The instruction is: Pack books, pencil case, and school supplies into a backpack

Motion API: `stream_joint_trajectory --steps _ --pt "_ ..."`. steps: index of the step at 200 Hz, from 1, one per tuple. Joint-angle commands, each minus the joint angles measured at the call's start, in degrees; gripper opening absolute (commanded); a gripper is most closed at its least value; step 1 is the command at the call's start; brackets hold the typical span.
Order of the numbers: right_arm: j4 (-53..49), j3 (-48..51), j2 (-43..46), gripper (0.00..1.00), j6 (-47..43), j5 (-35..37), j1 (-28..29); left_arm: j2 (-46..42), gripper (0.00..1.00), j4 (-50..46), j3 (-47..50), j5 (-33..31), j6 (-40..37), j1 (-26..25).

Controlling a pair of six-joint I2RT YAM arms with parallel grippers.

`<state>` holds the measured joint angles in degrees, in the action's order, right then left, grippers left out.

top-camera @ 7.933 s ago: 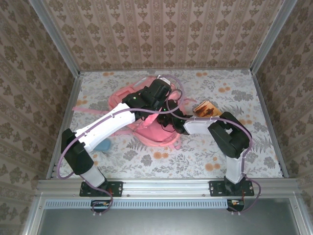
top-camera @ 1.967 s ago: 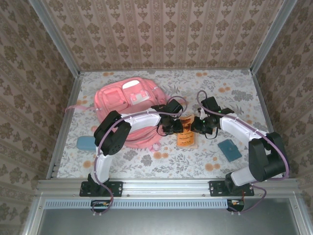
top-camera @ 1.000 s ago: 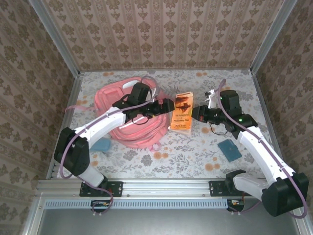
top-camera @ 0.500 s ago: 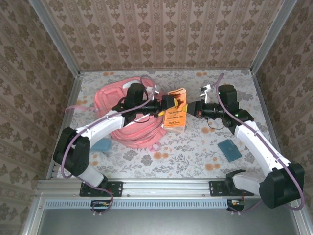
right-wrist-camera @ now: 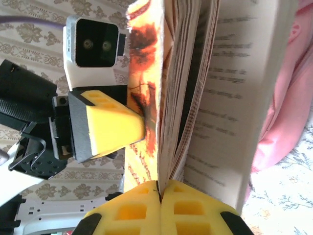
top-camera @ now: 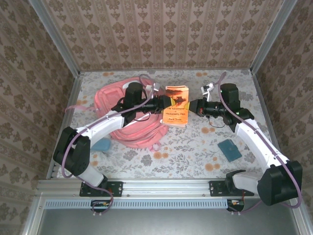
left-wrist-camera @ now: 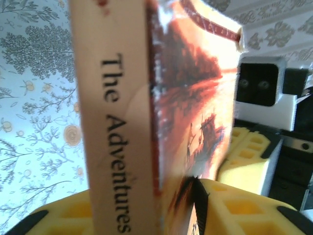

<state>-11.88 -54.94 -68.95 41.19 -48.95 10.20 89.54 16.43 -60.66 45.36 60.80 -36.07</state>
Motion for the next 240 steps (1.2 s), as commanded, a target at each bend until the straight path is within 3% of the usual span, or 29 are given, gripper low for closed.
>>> stream_joint_trajectory --steps 1,12,36,51,71,85,105,134,177,205,240 --pt "1.8 -0.8 -0.3 0.03 2.0 -0.9 -0.9 -0.3 0.27 5.3 0.2 2.1 0.9 0.2" --pt "0.3 -0.8 -0.1 0.20 2.1 0.5 -1.3 -0.8 0.23 5.1 0.2 1.0 1.0 0.4" --pt "-1.4 0.7 2.2 0.65 3.7 5.9 -2.1 -2.6 0.19 4.3 0.8 -2.9 0.9 1.0" --pt "3.3 4.0 4.2 0.78 9.6 7.3 -2.3 -4.1 0.18 3.9 1.2 -7.5 1.3 1.3" --pt "22.5 12.6 6.6 0.89 25.1 6.4 -2.2 -5.7 0.18 3.8 1.4 -14.2 2.4 1.3" --pt "30.3 15.8 6.9 0.94 32.2 7.8 -1.5 -6.5 0.18 3.8 1.5 -18.3 3.6 1.2" --pt "33.2 17.8 7.1 0.99 36.6 11.2 0.6 -7.6 0.18 4.5 1.9 -22.9 5.2 1.1" --pt "40.4 19.7 5.5 1.00 43.2 15.4 5.2 -7.6 0.17 9.5 3.8 -27.9 10.1 0.6" --pt "51.2 19.9 -0.4 0.99 48.7 20.5 12.0 -6.8 0.17 12.3 3.8 -31.6 14.4 -1.0" --pt "59.0 19.9 -4.5 1.00 52.1 20.7 13.4 -6.0 0.17 13.3 4.1 -32.5 16.5 -2.0" --pt "60.3 19.4 -6.3 0.99 52.5 23.1 14.5 -5.7 0.16 14.5 4.6 -33.9 18.9 -2.7"
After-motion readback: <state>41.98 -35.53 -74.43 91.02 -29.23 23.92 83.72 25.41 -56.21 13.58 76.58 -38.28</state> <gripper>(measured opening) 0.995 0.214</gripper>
